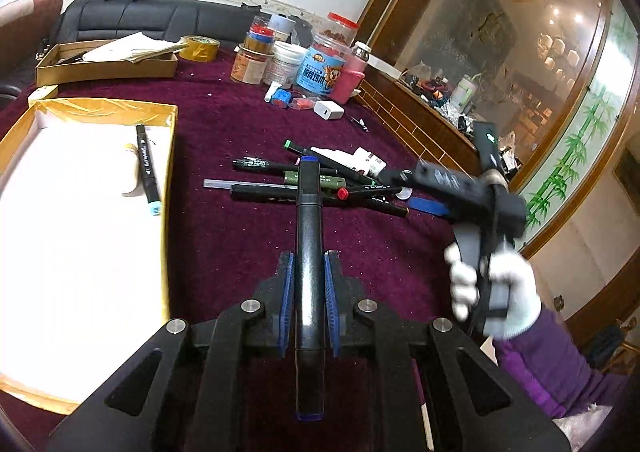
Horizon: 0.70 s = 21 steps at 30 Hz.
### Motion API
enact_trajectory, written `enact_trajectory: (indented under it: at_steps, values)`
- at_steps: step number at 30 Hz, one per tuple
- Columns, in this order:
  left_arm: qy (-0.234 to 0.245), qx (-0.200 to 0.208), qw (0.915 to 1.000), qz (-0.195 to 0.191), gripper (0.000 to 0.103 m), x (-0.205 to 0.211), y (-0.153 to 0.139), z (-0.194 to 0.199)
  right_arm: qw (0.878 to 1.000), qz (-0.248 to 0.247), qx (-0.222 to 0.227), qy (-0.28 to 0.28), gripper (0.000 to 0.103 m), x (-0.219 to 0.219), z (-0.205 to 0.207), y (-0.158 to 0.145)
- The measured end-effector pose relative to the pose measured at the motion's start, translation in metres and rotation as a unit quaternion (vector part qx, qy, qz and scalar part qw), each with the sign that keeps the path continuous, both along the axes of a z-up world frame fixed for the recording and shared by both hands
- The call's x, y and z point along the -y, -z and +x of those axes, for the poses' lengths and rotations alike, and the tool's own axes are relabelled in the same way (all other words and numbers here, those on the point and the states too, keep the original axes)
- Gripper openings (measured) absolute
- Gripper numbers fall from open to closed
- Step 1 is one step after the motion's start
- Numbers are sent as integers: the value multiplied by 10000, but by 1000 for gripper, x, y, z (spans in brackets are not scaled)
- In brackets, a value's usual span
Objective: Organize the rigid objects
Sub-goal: 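Grasp a black marker with blue end with the left gripper, then grasp a black marker with red end with the right gripper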
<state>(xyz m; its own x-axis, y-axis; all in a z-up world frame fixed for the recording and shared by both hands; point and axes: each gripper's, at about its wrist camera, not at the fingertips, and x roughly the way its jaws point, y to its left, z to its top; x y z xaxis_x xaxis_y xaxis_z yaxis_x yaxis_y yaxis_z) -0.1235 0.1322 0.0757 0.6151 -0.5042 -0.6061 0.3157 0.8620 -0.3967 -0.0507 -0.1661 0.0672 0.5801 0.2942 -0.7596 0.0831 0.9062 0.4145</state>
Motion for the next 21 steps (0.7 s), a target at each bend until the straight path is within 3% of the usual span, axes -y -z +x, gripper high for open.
enact_trajectory:
  at_steps: [2, 4, 5, 9, 12, 21]
  values:
    - [-47, 11, 10000, -52, 12, -7, 0, -3, 9980, 254, -447, 362, 71, 3, 17, 9]
    - [-89, 12, 9999, -98, 12, -11, 0, -3, 9950, 419, -595, 677, 61, 4, 27, 15]
    - [-102, 8, 9999, -111, 12, -13, 1, -3, 9944, 354, -610, 790, 61, 2, 30, 15]
    - [-108, -32, 9998, -139, 12, -17, 3, -5, 9918, -99, -662, 1088, 41, -8, 35, 17]
    - [-106, -38, 9998, -187, 12, -20, 5, -7, 9928, -316, -585, 997, 25, -13, 32, 17]
    - [-278, 0, 9992, -297, 12, -34, 3, -12, 9979, 498, -297, 282, 14, -15, 10, 19]
